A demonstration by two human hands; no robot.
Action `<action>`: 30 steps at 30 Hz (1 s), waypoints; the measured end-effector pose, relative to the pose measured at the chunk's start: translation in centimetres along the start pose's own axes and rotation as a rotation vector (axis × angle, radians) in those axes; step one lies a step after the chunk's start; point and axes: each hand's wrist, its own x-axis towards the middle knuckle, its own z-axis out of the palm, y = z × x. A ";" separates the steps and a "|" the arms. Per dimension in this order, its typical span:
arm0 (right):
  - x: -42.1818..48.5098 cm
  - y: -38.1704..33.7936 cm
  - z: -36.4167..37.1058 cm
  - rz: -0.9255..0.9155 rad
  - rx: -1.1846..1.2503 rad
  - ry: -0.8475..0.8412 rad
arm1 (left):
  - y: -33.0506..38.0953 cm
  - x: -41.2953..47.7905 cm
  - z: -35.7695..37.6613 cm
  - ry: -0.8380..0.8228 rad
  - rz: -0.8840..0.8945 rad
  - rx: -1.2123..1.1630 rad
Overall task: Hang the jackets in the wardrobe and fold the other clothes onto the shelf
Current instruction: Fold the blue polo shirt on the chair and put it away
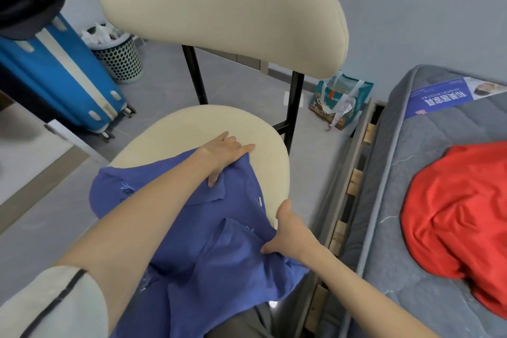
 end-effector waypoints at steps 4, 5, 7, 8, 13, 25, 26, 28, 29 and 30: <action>-0.5 -1.0 -1.5 -0.006 -0.122 -0.039 | -1.4 -2.2 1.1 0.058 -0.056 -0.124; -0.7 -1.3 -1.9 -0.028 -0.161 -0.037 | -1.6 -2.9 1.5 0.073 -0.065 -0.115; -1.1 -1.8 -2.6 -0.056 -0.187 -0.028 | -1.8 -4.4 2.1 0.104 -0.098 -0.077; -1.2 -2.1 -3.1 -0.065 -0.189 -0.010 | -2.0 -5.3 2.2 0.121 -0.125 -0.082; -2.8 -4.7 -5.7 -0.100 -0.272 0.116 | -3.7 -11.2 0.6 0.361 -0.248 -0.190; -13.4 -16.2 -14.1 -0.554 -0.495 0.768 | -4.6 -32.7 -8.5 0.958 -0.430 -0.778; -14.6 -17.2 -14.9 -0.604 -0.456 0.793 | -4.2 -34.3 -9.2 1.023 -0.431 -0.781; -17.0 -18.9 -16.5 -0.694 -0.372 0.825 | -3.3 -37.4 -10.5 1.133 -0.441 -0.763; -18.1 -19.7 -17.3 -0.744 -0.324 0.846 | -2.8 -38.9 -11.2 1.179 -0.447 -0.739; -19.3 -20.5 -18.0 -0.795 -0.266 0.861 | -2.4 -40.2 -11.9 1.218 -0.454 -0.704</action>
